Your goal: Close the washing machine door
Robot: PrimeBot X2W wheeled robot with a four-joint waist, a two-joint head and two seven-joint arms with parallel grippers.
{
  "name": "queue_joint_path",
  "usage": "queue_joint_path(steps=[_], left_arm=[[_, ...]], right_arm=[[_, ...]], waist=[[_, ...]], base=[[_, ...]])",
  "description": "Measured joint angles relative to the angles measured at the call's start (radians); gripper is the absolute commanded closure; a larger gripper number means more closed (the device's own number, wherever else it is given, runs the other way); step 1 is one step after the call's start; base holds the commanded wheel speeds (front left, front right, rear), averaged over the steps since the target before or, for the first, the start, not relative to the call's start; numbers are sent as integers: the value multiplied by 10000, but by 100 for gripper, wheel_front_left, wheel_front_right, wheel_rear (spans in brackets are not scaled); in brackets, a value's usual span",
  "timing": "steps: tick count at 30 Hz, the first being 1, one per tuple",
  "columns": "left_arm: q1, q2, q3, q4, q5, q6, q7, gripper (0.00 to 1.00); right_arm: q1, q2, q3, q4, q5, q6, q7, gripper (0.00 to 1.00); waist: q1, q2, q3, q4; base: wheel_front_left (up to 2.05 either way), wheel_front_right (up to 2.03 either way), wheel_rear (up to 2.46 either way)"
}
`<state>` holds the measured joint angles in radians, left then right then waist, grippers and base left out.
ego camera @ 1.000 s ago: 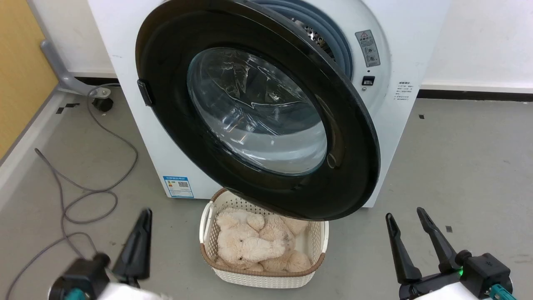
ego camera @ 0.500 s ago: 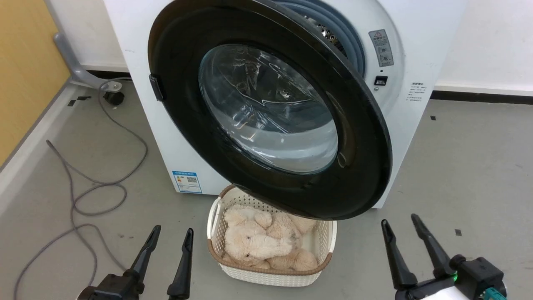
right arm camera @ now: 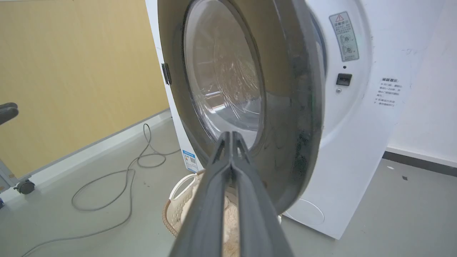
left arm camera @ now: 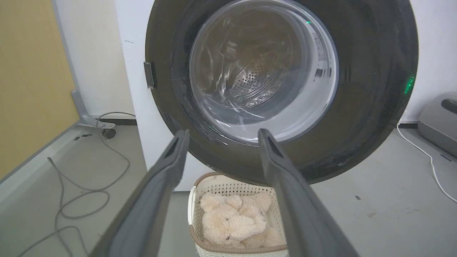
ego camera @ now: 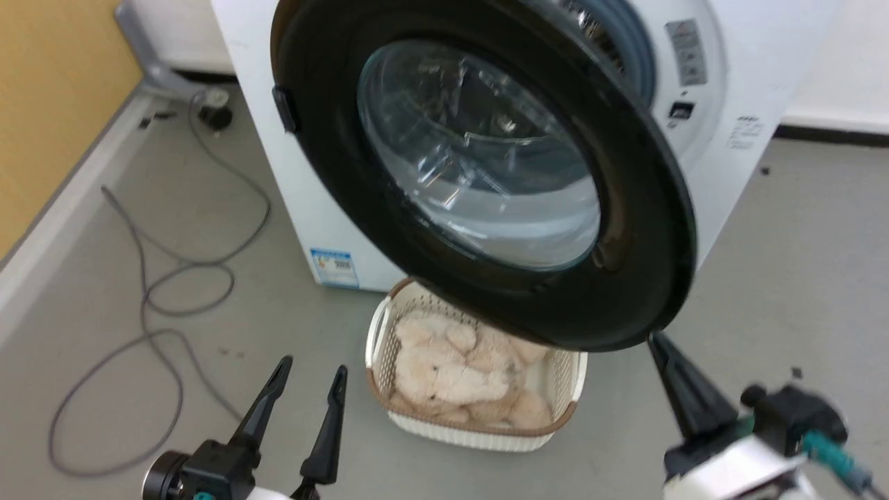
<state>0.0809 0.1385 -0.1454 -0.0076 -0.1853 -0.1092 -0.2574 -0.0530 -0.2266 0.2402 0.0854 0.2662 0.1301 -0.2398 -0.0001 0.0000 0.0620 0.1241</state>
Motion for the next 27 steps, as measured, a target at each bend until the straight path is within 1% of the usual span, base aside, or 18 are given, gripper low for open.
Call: queue_joint_path(steps=[9,14,18,22,27], left_arm=[[-720,-125,-115,31,50,-115,0,0],[-1239,-222,-169,13,79,-167,0,0],[-1597,-328,-174,-21,79,-169,0,0],[-1880,-401,-245,-31,79,-171,0,0],[-2125,-508,-255,-33,71,-171,0,0]], right_arm=[[-2085,-1223,232,721,596,0,788,100],[-3133,-1699,96,1147,1078,33,1170,100],[-4025,-2119,-221,1455,1400,27,1507,100],[-4941,-2458,-548,1783,1496,23,1906,100],[-6029,-2462,-888,2234,1751,25,2642,100]], waist=[[1,0,963,431],[1,0,1503,735],[1,0,1976,992],[2,0,2443,1236],[2,-1,2954,1490]], base=[[0,0,0],[0,0,0],[0,0,0],[0,0,0],[0,0,0]])
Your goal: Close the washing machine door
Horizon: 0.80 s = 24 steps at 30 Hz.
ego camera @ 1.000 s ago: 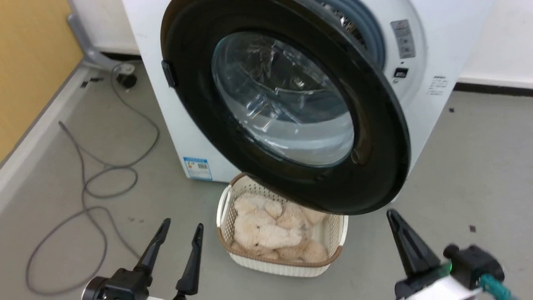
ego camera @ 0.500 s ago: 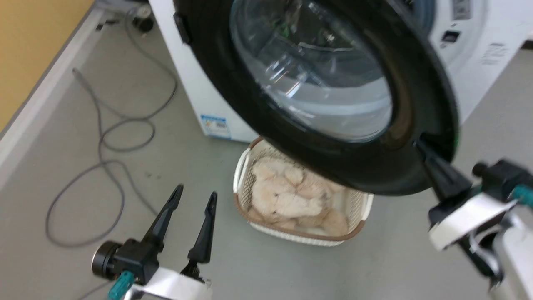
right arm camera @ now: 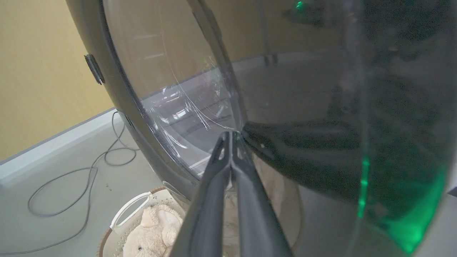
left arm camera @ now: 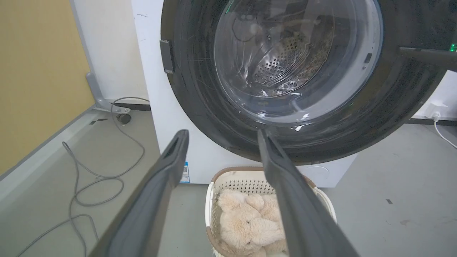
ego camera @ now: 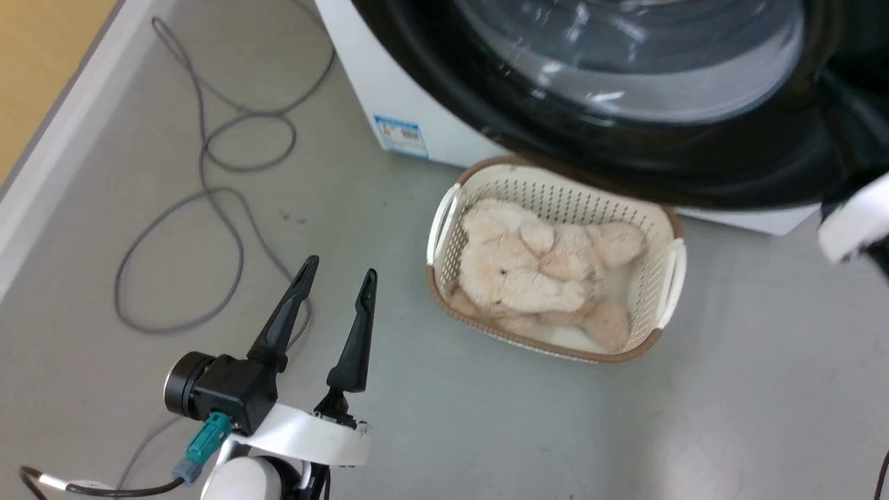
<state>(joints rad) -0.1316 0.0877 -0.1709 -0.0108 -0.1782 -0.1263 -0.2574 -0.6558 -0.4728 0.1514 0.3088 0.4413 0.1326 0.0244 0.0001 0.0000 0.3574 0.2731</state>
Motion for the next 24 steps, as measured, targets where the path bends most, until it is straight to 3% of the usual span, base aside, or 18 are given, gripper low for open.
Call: queue_joint_path(steps=[11,24], left_arm=[[-400,-125,-150,165,-77,-2,0,0],[-416,-176,226,255,48,-2,0,0]], right_arm=[[-2055,138,-1281,2054,-633,2,721,100],[-2554,742,-1745,2872,-1256,90,466,100]], waist=[[0,1,463,490],[0,1,448,392]], base=[[0,0,0],[0,0,0]])
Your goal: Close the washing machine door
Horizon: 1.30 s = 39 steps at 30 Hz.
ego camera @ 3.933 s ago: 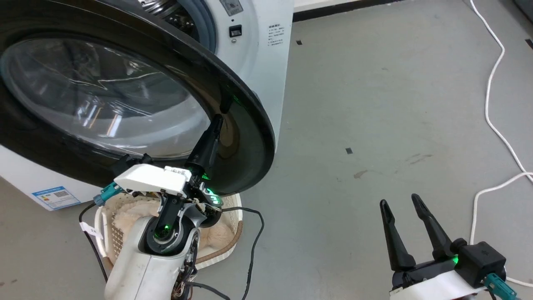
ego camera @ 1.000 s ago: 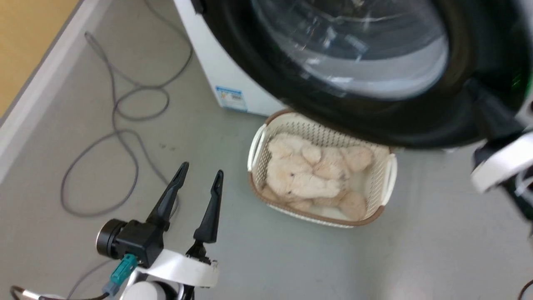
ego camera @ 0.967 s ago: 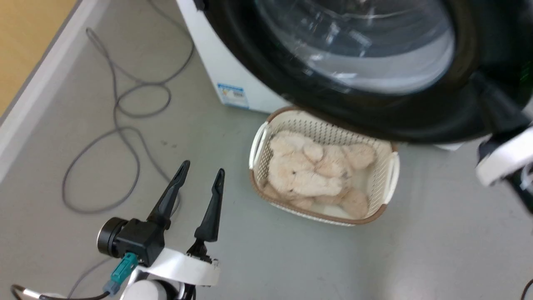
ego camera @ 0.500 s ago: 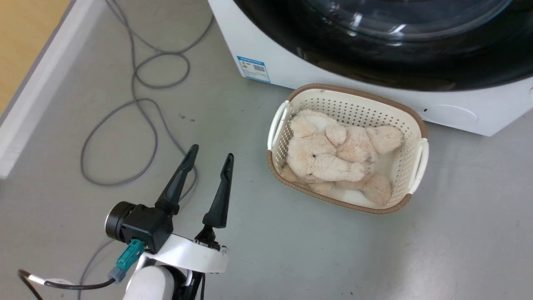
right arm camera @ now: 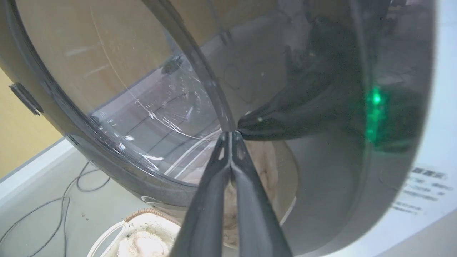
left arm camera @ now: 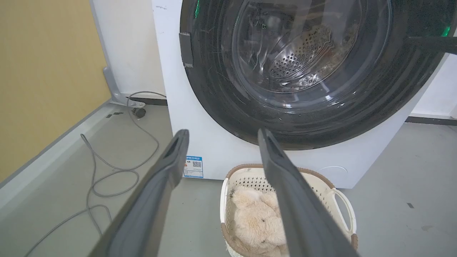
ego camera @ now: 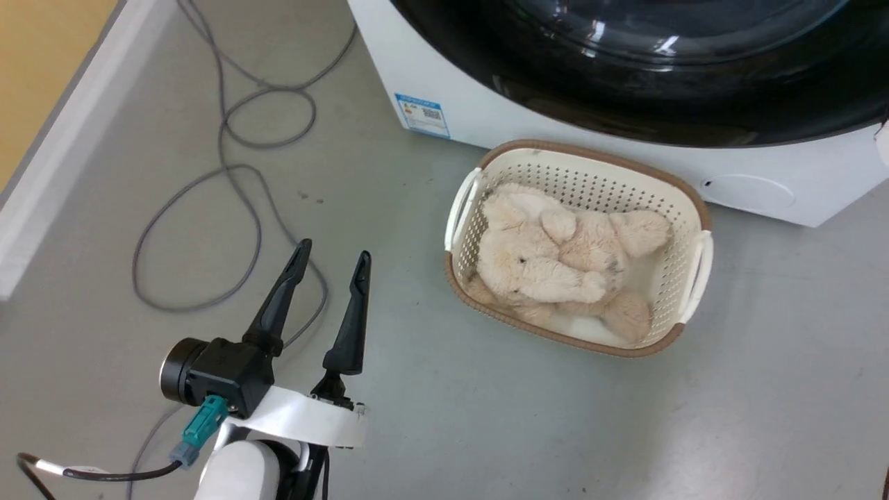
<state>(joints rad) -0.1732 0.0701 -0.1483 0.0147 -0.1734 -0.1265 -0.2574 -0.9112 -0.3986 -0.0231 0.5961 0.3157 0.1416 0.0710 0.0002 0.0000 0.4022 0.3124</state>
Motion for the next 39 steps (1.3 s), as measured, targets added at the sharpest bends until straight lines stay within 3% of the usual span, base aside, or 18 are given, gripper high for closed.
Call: queue_joint_path(steps=[6,12,24,30,39], left_arm=[[3,-6,54,230,65,0,0,0],[385,-17,384,658,33,0,0,0],[1435,35,913,1118,387,155,0,0],[1807,19,999,1137,397,274,0,0],[2028,-17,1007,1177,368,276,0,0]], right_arm=[[271,71,155,58,100,-52,-617,100],[1727,345,608,-337,635,-102,-1448,100],[5467,1214,861,-2909,786,-102,-2529,100],[7342,2031,441,-4115,63,-102,-2696,100],[9629,3097,-59,-5396,-997,-102,-2847,100]], waist=[[-1,0,-496,-228],[-2,0,-1404,-574],[-3,0,-3192,-1741],[-3,0,-3764,-2216],[-3,0,-4096,-2406]], base=[[0,0,0],[0,0,0],[0,0,0],[0,0,0],[0,0,0]])
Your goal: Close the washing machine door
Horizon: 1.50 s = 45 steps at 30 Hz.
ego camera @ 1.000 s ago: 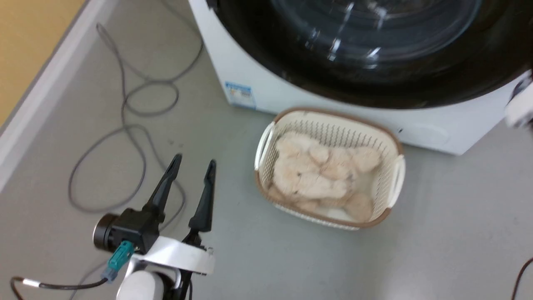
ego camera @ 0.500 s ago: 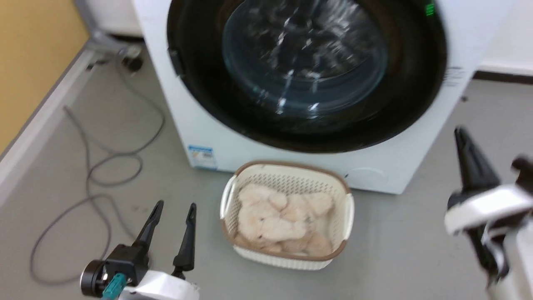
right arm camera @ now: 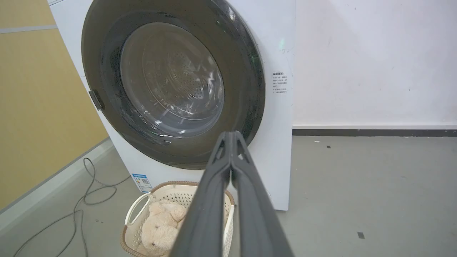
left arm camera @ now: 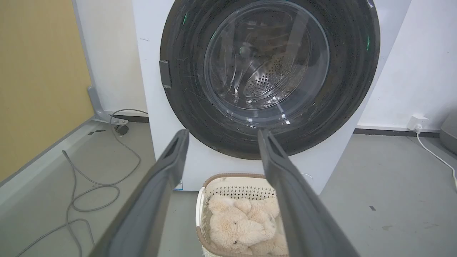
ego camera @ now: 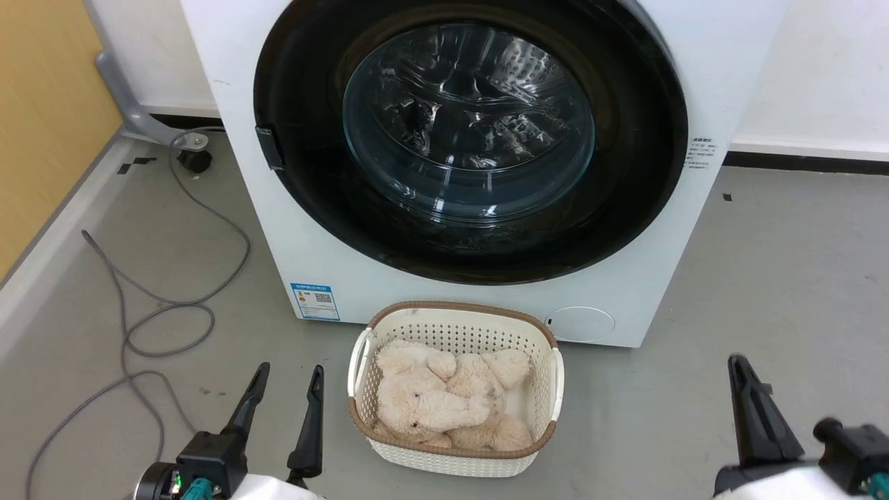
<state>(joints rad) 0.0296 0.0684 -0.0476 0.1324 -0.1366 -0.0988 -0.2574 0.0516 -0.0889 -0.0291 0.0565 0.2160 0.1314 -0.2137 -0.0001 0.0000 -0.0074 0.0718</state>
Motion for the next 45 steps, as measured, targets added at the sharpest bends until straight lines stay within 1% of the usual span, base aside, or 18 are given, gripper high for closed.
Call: queue_joint_path(steps=[1,2,3,8,22,23,35,45], left_arm=[[14,-4,-4,6,2,0,0,0],[25,-8,-10,13,10,0,0,0],[35,-12,-12,23,19,0,0,0],[90,-27,4,21,29,0,0,0],[111,-94,13,-2,107,25,0,0],[110,-96,12,-12,105,31,6,100],[110,-100,8,-25,121,36,153,100],[108,-105,38,-163,215,123,383,100]], right_arm=[[133,54,-35,-42,-46,0,-2,75],[234,96,-71,-61,-88,0,-12,0],[286,125,-96,-67,-151,0,-29,0],[326,230,-92,-88,-261,0,-86,0],[332,263,-50,-44,-481,0,-184,0],[332,261,-46,-42,-495,0,-174,100],[317,261,-31,-46,-573,0,-71,100],[310,261,-2,-65,-673,0,184,100]], waist=[[0,0,-7,-13],[0,0,-10,-23],[0,0,-14,-36],[0,0,-32,-87],[0,0,-77,-2],[1,0,-79,1],[0,0,-69,-45],[2,0,-54,-115]], base=[[0,0,0],[0,0,0],[0,0,0],[0,0,0],[0,0,0],[0,0,0],[0,0,0],[0,0,0]])
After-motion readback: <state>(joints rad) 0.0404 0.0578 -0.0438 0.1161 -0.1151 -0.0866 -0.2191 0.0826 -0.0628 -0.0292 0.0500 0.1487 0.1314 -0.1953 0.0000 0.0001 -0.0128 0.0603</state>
